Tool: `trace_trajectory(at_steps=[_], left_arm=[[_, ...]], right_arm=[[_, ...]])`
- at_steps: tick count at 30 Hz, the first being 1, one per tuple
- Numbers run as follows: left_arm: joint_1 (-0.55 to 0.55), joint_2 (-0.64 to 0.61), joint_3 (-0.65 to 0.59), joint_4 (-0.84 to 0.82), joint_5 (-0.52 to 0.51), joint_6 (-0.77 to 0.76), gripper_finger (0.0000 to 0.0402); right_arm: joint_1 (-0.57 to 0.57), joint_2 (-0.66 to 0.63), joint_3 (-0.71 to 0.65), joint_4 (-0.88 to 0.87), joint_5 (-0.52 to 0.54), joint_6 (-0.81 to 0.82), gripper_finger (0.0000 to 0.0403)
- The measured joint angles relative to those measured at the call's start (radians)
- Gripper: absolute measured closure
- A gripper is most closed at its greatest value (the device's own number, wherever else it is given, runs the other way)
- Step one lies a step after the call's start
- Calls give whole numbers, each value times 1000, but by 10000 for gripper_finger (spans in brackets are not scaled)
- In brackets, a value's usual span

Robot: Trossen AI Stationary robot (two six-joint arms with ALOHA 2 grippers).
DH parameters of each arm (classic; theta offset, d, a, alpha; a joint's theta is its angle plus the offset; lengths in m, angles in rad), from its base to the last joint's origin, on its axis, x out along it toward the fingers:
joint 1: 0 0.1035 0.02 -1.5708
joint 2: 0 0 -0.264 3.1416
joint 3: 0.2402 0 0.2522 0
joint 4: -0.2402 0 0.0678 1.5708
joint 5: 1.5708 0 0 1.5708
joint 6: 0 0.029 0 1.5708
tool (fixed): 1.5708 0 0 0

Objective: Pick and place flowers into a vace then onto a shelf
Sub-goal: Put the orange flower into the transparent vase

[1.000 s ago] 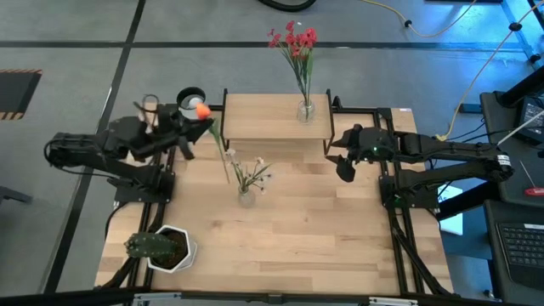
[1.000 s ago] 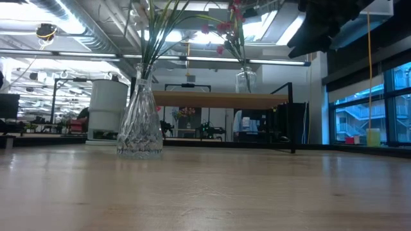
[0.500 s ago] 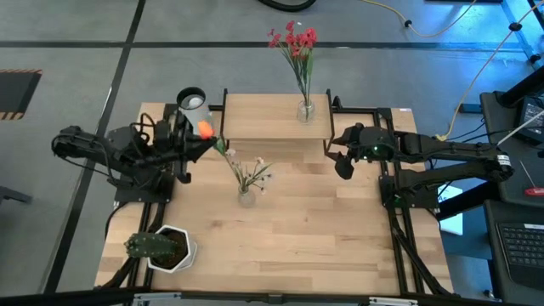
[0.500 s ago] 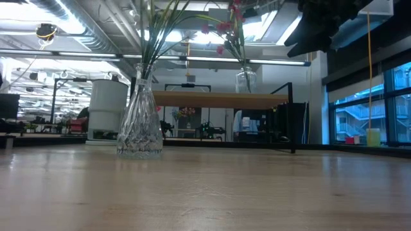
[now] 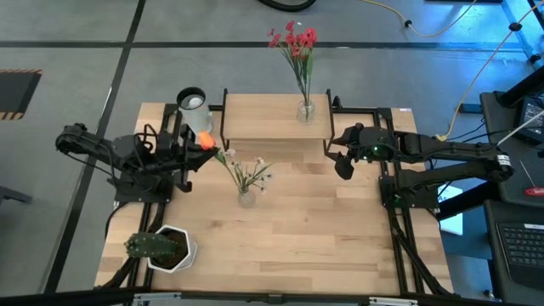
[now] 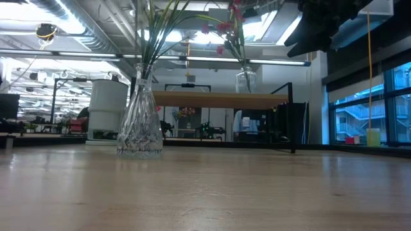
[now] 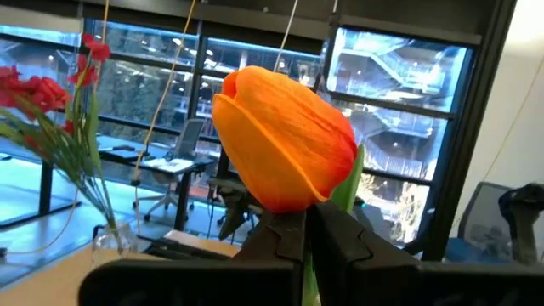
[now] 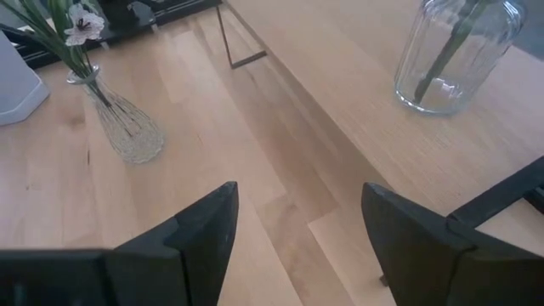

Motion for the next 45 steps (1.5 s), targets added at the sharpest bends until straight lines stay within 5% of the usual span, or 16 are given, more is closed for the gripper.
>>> trace_trajectory(at_steps=[18, 45], left_arm=[[0, 48, -118, 75, -26, 0, 398], [0, 350, -118, 71, -89, -36, 394]], right_arm=[[0, 0, 0, 22, 1, 0, 152], [0, 0, 0, 21, 1, -1, 152]])
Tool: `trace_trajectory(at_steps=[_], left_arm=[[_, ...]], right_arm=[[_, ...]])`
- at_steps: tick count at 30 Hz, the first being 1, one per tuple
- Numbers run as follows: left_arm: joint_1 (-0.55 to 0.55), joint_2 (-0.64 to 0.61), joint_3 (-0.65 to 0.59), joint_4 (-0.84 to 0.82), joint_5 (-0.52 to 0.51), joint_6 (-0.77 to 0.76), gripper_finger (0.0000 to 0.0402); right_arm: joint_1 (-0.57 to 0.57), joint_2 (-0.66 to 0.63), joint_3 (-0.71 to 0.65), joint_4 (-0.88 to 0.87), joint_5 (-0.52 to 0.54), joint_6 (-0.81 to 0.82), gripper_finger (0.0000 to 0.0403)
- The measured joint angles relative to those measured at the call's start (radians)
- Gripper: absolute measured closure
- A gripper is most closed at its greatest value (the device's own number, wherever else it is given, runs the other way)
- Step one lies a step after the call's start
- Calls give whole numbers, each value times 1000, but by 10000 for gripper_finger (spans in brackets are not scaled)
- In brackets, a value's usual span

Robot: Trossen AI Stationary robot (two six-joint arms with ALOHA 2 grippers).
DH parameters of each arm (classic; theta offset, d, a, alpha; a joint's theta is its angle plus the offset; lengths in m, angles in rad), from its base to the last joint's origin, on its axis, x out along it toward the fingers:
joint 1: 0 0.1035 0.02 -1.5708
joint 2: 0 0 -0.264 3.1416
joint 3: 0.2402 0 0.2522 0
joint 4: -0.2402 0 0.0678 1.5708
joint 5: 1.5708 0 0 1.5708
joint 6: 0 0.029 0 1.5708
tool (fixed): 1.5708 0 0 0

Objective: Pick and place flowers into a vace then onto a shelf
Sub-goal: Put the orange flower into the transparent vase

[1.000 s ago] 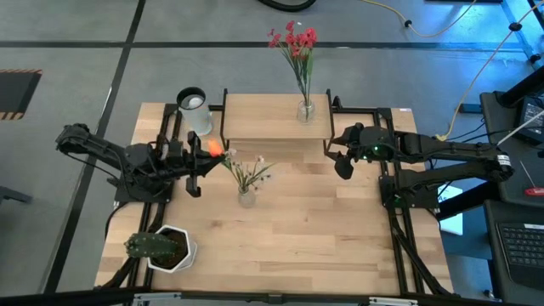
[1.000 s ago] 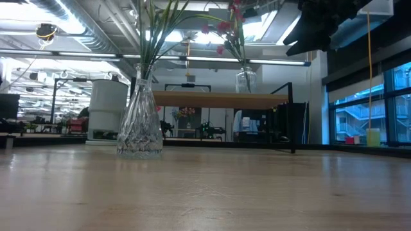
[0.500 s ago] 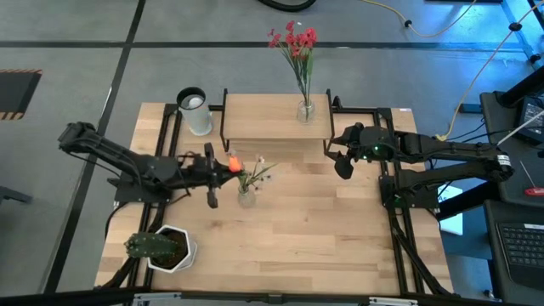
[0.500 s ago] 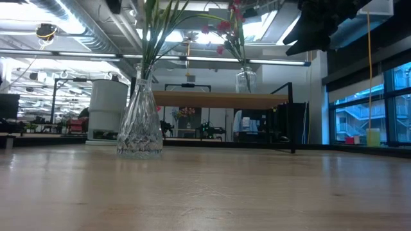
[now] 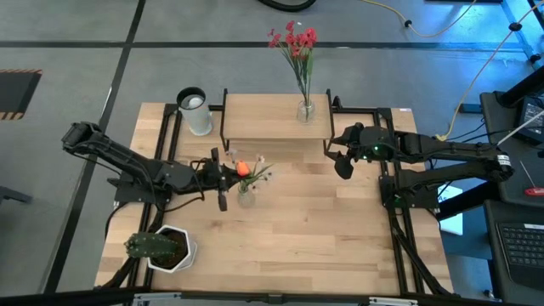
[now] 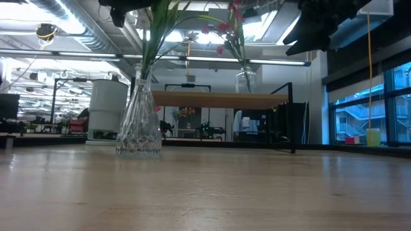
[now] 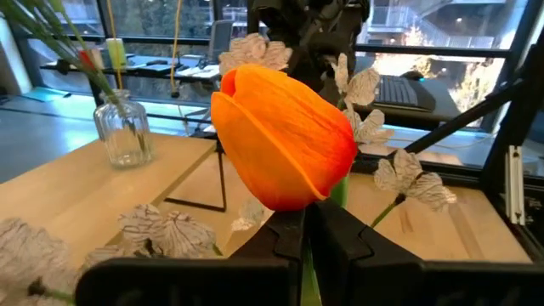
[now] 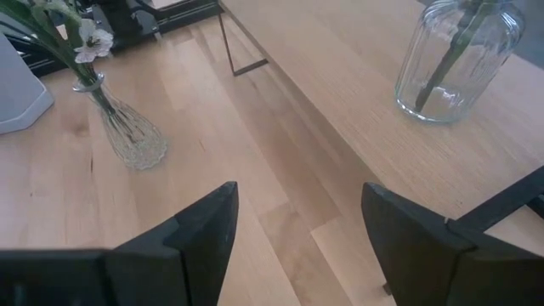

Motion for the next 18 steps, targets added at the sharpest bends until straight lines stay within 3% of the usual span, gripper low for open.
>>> trace_trajectory(at_steps=[5, 18], left_arm=[[0, -14, 0, -4, -2, -2, 378], [0, -78, 0, -8, 0, 28, 254]], right_arm=[[0, 0, 0, 0, 0, -2, 152], [0, 0, 0, -8, 0, -4, 152]])
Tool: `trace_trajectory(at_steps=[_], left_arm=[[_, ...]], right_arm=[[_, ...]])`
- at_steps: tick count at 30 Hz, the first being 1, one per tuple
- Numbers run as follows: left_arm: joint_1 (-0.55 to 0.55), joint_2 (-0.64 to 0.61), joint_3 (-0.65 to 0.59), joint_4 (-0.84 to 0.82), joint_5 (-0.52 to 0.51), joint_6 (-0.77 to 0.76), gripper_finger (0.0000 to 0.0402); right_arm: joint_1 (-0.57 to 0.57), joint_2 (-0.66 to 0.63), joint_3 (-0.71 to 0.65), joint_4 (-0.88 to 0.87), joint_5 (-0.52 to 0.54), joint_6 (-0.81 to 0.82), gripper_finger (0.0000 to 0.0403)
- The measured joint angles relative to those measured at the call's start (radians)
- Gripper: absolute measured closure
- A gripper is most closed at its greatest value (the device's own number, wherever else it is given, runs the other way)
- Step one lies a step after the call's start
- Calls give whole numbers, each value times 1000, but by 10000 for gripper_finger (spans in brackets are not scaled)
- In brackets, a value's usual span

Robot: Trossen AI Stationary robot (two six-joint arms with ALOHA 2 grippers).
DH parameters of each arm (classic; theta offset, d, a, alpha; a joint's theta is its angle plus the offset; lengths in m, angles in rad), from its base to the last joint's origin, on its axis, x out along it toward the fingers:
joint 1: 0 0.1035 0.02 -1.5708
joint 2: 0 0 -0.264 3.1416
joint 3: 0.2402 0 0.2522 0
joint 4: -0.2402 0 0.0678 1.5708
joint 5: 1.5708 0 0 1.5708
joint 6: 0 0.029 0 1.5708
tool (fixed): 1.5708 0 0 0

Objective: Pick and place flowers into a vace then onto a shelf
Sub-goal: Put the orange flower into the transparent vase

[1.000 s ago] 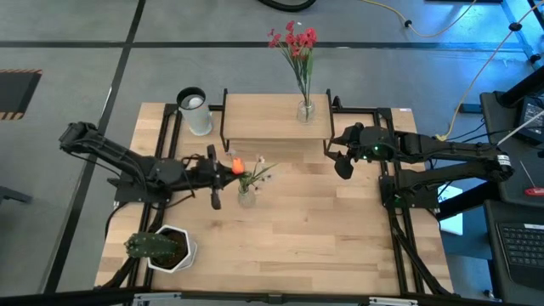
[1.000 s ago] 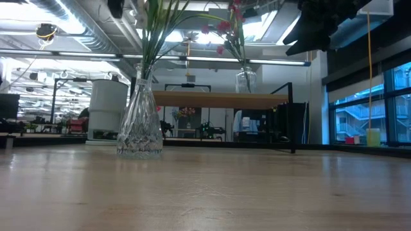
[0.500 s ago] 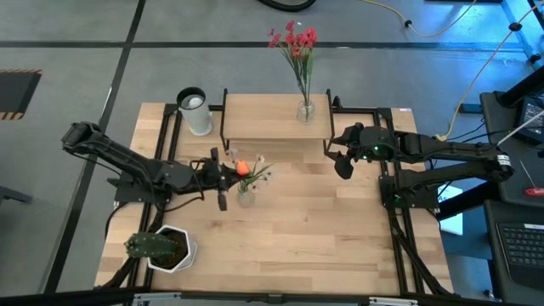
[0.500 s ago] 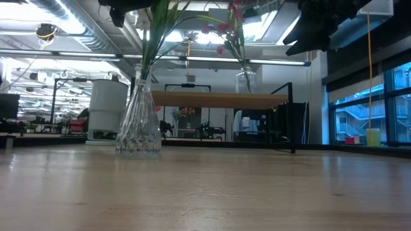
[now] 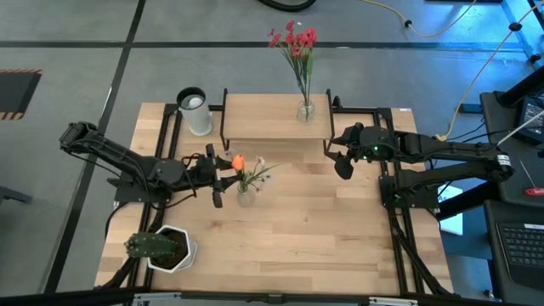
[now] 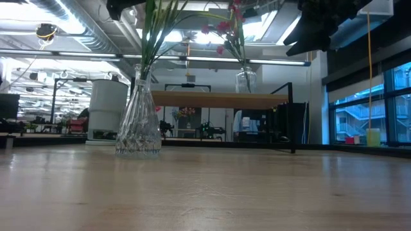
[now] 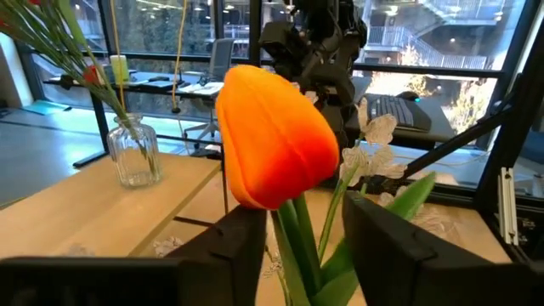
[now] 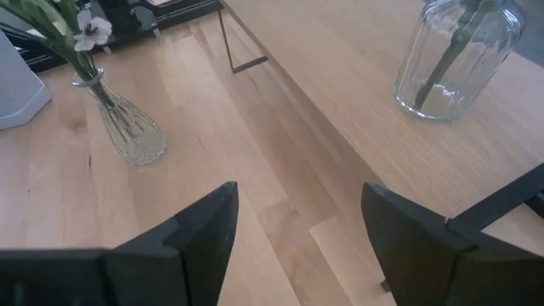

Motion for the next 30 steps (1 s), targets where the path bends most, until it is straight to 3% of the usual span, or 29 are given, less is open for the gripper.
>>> trace_trajectory(at_steps=[8, 19, 30], left_arm=[[0, -8, 0, -62, 0, -30, 214], [0, -11, 0, -153, 8, -98, 212], [0, -128, 0, -311, 26, -110, 210]], right_arm=[[0, 0, 0, -2, 0, 0, 152], [0, 0, 0, -2, 0, 0, 152], [0, 0, 0, -25, 0, 0, 152]])
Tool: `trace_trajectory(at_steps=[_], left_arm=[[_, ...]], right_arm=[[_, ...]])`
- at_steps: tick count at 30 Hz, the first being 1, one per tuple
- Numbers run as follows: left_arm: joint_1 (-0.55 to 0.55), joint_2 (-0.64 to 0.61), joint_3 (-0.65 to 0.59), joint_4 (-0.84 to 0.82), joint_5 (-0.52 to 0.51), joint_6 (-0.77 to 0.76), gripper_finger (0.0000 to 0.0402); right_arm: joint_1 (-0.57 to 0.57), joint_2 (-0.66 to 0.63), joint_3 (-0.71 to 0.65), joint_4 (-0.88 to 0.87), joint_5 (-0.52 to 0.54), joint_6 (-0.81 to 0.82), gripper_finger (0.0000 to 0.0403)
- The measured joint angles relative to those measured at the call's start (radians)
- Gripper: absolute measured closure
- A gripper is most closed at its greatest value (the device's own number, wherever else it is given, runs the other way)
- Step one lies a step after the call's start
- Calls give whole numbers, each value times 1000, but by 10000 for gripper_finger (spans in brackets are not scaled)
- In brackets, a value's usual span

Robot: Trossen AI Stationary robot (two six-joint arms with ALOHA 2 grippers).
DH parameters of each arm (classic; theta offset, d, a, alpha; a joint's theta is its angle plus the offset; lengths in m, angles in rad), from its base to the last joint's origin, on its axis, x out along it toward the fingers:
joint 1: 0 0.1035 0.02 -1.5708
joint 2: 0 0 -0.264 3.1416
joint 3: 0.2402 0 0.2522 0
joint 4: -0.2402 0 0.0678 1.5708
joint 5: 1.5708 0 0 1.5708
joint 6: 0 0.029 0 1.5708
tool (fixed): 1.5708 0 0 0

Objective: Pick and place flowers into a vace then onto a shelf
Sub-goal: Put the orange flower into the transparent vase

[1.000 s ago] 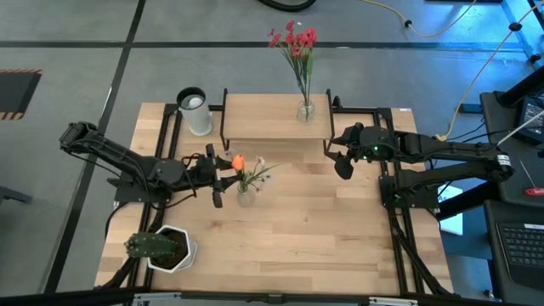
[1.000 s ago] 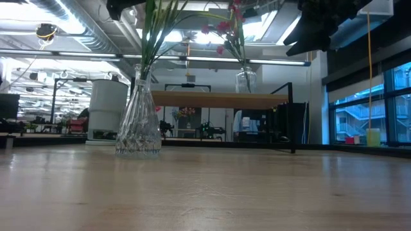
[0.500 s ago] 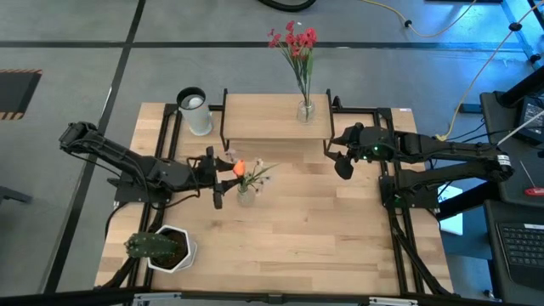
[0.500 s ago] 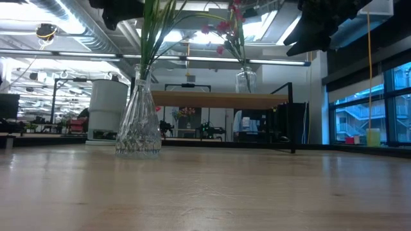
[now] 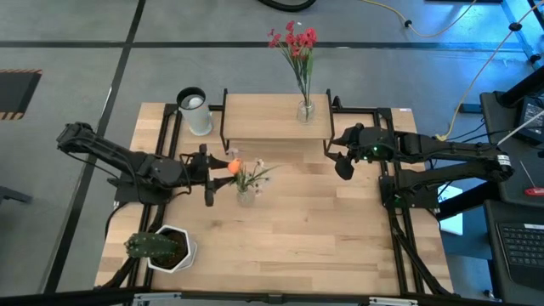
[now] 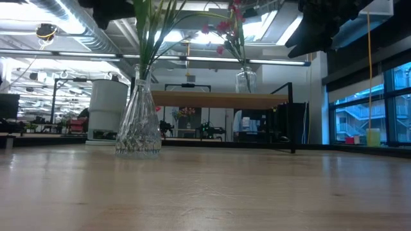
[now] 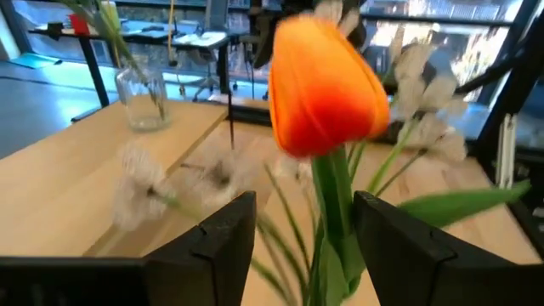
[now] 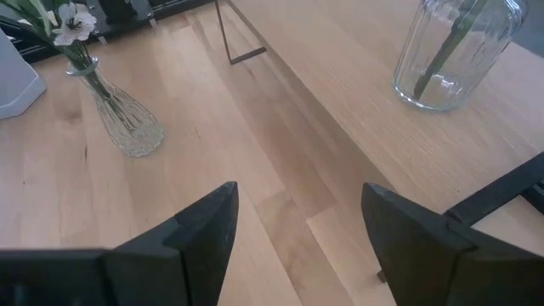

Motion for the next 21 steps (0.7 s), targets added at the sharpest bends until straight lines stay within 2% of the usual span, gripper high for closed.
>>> trace_trajectory(at_steps=[7, 15, 21], left_arm=[[0, -43, 0, -165, 33, -79, 211], [0, -72, 0, -198, 133, -131, 208], [1, -91, 0, -201, 107, -165, 208]], right_arm=[[0, 0, 0, 0, 0, 0, 152], [0, 0, 0, 0, 0, 0, 152], [0, 0, 0, 1, 0, 0, 152]])
